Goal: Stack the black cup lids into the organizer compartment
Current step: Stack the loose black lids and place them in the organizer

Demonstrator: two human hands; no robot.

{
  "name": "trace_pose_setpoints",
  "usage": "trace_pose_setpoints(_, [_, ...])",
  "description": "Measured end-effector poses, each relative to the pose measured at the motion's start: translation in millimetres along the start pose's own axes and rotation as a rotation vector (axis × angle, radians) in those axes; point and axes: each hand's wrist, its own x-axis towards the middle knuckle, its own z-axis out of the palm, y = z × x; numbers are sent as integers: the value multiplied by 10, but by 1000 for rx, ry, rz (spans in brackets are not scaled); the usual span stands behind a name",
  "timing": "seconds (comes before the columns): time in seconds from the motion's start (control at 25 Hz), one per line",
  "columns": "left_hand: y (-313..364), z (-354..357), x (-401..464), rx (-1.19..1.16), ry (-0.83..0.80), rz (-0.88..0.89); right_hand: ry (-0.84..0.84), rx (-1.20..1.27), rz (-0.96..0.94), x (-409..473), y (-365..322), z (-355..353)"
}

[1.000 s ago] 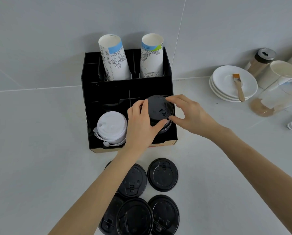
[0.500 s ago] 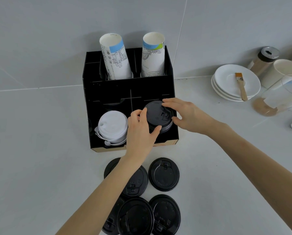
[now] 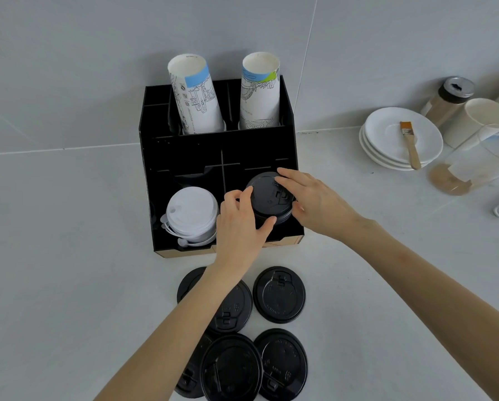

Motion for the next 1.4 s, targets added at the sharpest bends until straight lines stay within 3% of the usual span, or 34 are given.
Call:
trace_pose_setpoints(0.44, [-290,-81,-505,-104,-115,64,288,307,104,-647,-148,154])
trace_pose_setpoints(0.72, [-394,103,-881,122,-345,108,65,350,170,-1073,-196,618])
trace_pose_setpoints(1.0, [-449,205,-936,378,-377,146,-141,307,203,-1293,-198,809])
trace_pose_setpoints(1.4, [-378,197,-942,325,-377,168,-44,363,218,-1306,-262,842])
